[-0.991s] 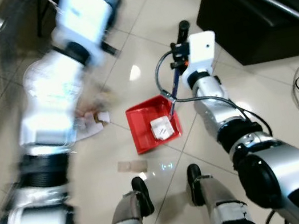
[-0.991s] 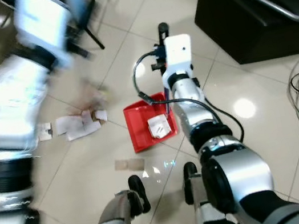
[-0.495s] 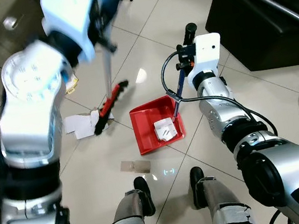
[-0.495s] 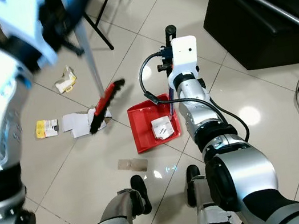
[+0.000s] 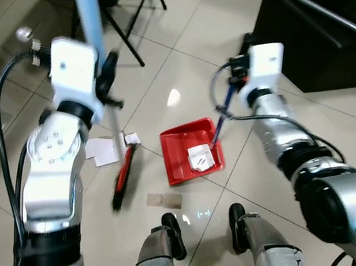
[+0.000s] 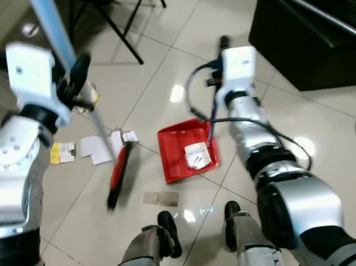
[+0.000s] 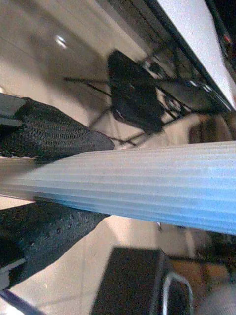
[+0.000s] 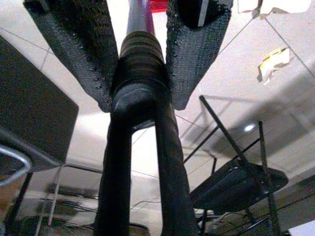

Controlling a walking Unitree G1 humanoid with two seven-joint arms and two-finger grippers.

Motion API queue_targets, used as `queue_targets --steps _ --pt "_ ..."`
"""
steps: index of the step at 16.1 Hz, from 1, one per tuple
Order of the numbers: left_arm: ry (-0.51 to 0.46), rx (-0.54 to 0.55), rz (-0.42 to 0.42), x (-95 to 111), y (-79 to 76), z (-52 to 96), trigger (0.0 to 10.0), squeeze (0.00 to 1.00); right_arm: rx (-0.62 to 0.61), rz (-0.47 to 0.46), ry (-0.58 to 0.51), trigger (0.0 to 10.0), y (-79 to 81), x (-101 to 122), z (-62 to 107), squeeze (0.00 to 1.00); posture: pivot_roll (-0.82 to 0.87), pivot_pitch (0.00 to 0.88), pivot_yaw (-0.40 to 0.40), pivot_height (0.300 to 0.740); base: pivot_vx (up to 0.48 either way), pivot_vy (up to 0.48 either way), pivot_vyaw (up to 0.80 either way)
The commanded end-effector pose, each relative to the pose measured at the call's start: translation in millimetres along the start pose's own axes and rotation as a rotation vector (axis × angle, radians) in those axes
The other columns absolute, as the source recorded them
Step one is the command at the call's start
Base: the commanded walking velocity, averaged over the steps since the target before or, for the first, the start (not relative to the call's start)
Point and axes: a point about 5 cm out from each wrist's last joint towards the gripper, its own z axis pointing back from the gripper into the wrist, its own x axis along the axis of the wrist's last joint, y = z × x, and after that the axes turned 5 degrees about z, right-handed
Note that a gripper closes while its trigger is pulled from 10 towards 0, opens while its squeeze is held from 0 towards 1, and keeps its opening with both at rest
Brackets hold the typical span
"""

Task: Sweep floor

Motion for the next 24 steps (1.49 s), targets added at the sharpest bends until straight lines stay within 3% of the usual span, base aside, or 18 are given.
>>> queue_targets --steps 1,3,7,9,14,19,24 --pt "-0.04 0.066 -0.064 4 8.4 5.1 10.0 0.0 0.001 -0.038 0.073 10.0 0.1 -18 7.7 0.0 0.09 0.27 0.089 0.74 0.0 0.0 0.0" --pt "0.007 0.121 -0.069 -16 8.8 15.5 10.0 0.0 -0.016 -0.036 0.032 10.0 -10.0 -10 5.1 0.0 0.08 0.249 0.086 0.74 0.0 0.0 0.0" --pt "0.021 0.186 -0.043 -26 11.2 23.5 10.0 0.0 -0.045 -0.042 -0.004 10.0 -23.0 0 1.8 0.0 0.08 0.234 0.077 0.74 0.0 0.0 0.0" --pt "0.048 0.247 -0.024 -41 14.5 30.7 10.0 0.0 -0.054 -0.031 -0.056 10.0 -31.0 12 -1.5 0.0 0.05 0.221 0.071 0.74 0.0 0.0 0.0" --pt "0.045 0.258 0.001 -49 7.0 31.3 10.0 0.0 -0.075 -0.018 -0.116 10.0 -45.9 29 -5.2 0.0 0.03 0.178 0.049 0.74 0.0 0.0 0.0" --pt "0.043 0.281 0.041 -57 1.6 33.7 10.0 0.0 -0.091 -0.05 -0.147 10.0 -47.7 35 -5.1 0.0 0.03 0.144 0.037 0.74 0.0 0.0 0.0" --pt "0.035 0.31 0.078 -63 -1.4 33.7 10.0 0.0 -0.059 -0.098 -0.119 10.0 -27.2 19 1.4 0.0 0.03 0.138 0.039 0.74 0.0 0.0 0.0"
